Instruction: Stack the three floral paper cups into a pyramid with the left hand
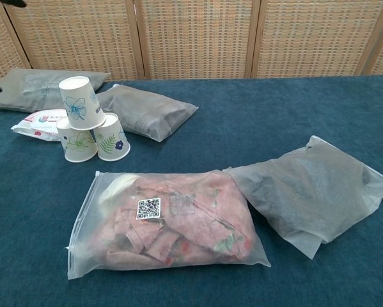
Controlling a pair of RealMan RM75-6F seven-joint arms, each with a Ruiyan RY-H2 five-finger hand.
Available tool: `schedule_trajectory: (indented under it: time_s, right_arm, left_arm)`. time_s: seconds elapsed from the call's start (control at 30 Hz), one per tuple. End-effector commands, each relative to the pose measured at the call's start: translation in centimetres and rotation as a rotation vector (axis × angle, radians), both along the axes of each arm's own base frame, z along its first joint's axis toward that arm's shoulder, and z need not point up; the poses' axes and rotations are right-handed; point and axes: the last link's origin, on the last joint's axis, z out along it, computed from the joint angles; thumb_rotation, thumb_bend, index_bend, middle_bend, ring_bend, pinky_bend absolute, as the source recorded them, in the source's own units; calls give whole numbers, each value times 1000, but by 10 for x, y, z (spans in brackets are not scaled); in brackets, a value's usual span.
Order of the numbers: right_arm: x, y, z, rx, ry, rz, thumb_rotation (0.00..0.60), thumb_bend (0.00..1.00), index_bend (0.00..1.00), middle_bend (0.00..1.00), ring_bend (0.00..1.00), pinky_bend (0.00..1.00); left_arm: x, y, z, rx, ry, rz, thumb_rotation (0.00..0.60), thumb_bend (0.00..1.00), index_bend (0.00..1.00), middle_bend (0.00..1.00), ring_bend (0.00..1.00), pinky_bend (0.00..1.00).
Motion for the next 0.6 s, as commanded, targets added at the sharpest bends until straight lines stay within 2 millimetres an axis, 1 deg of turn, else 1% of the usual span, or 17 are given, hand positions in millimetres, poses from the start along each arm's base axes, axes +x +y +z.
schedule_trajectory:
  time_s: [0.03,0.2,0.3,0.4,0.6]
  right_arm:
    - [0,0,-1,-1,3,1,600,94,0,0,0,0]
    - [0,0,-2,0,10,2,600,94,0,0,0,0]
    - [2,0,-2,0,10,7,600,93,0,0,0,0]
    - [2,0,-2,-3,5,8,600,93,0,0,0,0]
    - [2,0,-1,-3,6,7,600,93,0,0,0,0]
  left_arm:
    - [-47,-68,-27,47,-34,12,600,189,43,0,0,0]
    - [-58,-88,-45,80,0,9,600,188,31,0,0,0]
    - [-62,-97,-51,103,32,4,600,188,8,0,0,0]
    - [-62,-101,-51,140,45,-6,600,189,0,0,0,0]
    - [-60,-107,-50,126,48,0,600,188,0,0,0,0]
